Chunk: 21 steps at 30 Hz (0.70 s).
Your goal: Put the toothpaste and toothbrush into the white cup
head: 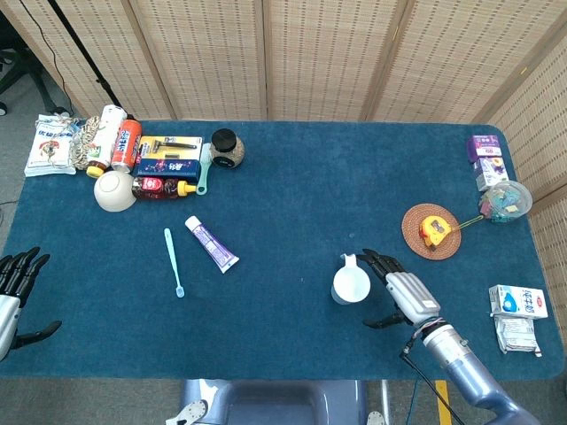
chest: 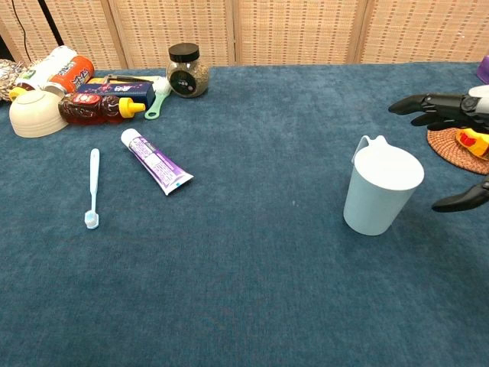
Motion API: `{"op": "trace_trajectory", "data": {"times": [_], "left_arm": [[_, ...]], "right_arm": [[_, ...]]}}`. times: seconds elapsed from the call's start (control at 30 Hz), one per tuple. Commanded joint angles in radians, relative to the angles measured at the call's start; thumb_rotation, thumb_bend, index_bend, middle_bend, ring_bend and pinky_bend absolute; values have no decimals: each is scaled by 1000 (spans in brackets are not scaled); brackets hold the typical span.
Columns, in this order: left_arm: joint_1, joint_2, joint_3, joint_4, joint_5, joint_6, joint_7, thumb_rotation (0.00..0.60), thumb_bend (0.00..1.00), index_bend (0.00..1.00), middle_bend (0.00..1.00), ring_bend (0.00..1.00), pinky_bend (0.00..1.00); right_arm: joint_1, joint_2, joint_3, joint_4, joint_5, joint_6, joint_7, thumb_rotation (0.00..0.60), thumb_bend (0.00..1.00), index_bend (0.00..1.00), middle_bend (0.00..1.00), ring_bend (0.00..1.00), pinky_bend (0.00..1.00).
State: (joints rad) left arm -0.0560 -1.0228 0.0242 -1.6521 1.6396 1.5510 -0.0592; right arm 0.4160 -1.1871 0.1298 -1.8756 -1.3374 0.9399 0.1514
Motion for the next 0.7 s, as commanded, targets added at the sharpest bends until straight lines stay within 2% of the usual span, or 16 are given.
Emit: {"op": "trace_trajectory", "data": {"times": [0.03,0.7], "left_arm": [[-1,-1,1,-1,0,-2,3,600,0,0,0,0,0],[-2,-8,-4,-3,-9,-5,21,600,0,0,0,0,0]], "right_arm": [[11,-47,8,22,40,2,-19,600,0,0,0,0,0],[21,-339,25,196,115,126,-120,600,0,0,0,0,0]]}}
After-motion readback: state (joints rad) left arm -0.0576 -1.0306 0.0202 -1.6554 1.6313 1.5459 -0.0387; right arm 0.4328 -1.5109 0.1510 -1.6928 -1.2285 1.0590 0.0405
